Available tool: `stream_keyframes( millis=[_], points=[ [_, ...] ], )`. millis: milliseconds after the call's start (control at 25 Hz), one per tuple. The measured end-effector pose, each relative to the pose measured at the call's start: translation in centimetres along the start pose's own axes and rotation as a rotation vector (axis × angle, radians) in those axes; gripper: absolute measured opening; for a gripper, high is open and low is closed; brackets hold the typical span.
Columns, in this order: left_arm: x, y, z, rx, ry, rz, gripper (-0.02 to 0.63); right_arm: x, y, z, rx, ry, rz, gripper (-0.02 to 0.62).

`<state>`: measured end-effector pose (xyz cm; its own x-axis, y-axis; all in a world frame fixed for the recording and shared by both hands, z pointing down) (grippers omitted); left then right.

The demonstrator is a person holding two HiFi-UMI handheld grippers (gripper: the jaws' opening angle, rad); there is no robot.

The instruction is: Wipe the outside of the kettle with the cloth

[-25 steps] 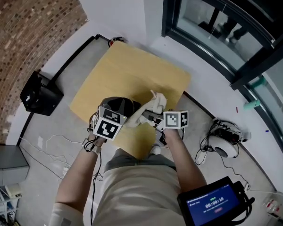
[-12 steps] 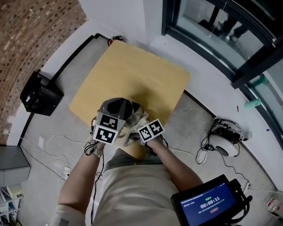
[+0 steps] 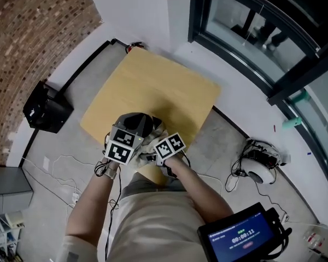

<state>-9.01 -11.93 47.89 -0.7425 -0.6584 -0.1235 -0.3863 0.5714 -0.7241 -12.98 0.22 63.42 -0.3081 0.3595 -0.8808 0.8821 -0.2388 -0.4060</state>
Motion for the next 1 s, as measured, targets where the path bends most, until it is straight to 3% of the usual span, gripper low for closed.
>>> stream_keyframes(
  millis=[40, 160, 200, 280, 400, 440, 560, 640, 800, 1000],
  points=[
    [-0.1, 0.0, 0.0, 0.000, 0.000, -0.001, -0.014, 0.5, -0.1, 0.0, 0.001, 0.005, 0.002, 0.125],
    [0.1, 0.0, 0.2, -0.007, -0.008, -0.001, -0.014, 7.6, 2.3, 3.5, -0.123, 0.056, 0.217, 0.124],
    [0.3, 0.0, 0.2, -0.007, -0.009, -0.001, -0.014, 8.5, 2.7, 4.0, -0.131, 0.078, 0.243, 0.124],
    [0.2, -0.1, 0.1, -0.003, -0.006, -0.005, -0.014, 5.9, 1.9, 2.8, -0.087, 0.067, 0.165, 0.124],
    [-0.2, -0.2, 0.3, -0.003, -0.002, -0.006, -0.014, -0.9, 0.4, 0.2, -0.082, -0.100, -0.008, 0.124],
    [-0.3, -0.3, 0.3, -0.001, 0.000, -0.013, -0.014, -1.2, 0.0, -0.2, -0.089, -0.133, -0.011, 0.124],
    [0.3, -0.7, 0.1, 0.028, 0.026, -0.111, -0.011, 2.7, -1.5, 1.2, -0.128, -0.165, 0.142, 0.124],
    [1.0, -1.0, 0.3, 0.046, 0.047, -0.179, 0.000, 3.5, -1.8, 2.7, -0.171, -0.205, 0.192, 0.124],
    [3.2, -0.8, 0.5, 0.017, 0.126, -0.147, 0.000, -0.2, 2.3, 3.9, -0.337, -0.346, 0.176, 0.124],
    [5.1, -0.4, -0.1, 0.029, 0.373, -0.152, -0.003, -3.0, 8.7, 5.7, -0.512, -0.352, 0.124, 0.124]
  ],
)
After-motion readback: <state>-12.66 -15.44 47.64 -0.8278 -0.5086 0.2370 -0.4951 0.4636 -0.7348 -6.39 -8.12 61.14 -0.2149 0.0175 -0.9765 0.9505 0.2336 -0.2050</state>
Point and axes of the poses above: the fingertips, and each gripper's own axes: y backward along the fingers, x to its left, z out of its top, the point moved 1 cm from there along y, backward along the fingers, and after that the axes turned 8 degrees about x, right-handed, at the moved point
